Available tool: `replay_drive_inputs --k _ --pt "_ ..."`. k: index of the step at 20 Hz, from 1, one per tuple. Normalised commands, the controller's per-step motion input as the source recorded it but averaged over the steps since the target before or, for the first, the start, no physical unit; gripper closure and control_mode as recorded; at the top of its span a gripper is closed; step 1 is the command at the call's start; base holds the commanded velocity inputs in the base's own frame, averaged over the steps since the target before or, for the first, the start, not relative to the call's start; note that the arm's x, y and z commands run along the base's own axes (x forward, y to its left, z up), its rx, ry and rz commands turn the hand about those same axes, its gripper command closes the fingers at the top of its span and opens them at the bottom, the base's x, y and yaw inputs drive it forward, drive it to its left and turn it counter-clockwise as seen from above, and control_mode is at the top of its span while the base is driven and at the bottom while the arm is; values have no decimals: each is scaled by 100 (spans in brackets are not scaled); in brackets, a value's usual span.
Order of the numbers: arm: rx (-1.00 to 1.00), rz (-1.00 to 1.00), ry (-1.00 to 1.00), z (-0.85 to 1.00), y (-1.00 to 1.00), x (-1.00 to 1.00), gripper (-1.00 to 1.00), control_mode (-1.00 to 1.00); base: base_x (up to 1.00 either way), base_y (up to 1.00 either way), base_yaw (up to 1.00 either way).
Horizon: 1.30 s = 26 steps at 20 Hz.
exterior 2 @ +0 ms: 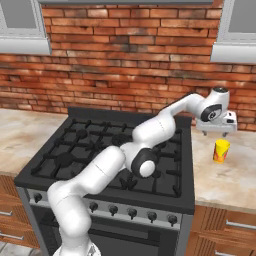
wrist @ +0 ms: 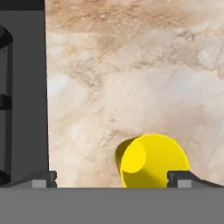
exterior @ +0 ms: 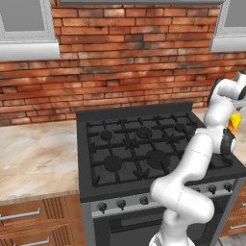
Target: Pick the cup and bowl from the counter and place them on the counter next to the sink.
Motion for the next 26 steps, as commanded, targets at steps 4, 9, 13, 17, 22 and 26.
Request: replay_drive_inputs --k 4,9,13,17,22,26 --pt "0 0 4 -25 0 28 -100 -100 0 0 0" --pt "0 0 6 -7 -13 11 -100 -100 0 0 0" --pt "2 0 7 0 -24 4 -100 -100 0 0 0" --pt "1 0 4 0 -6 0 -100 -100 0 0 0" --pt "1 0 0 3 0 0 -100 -100 0 0 0" --pt "2 0 0 0 -5 1 -100 -100 0 0 0"
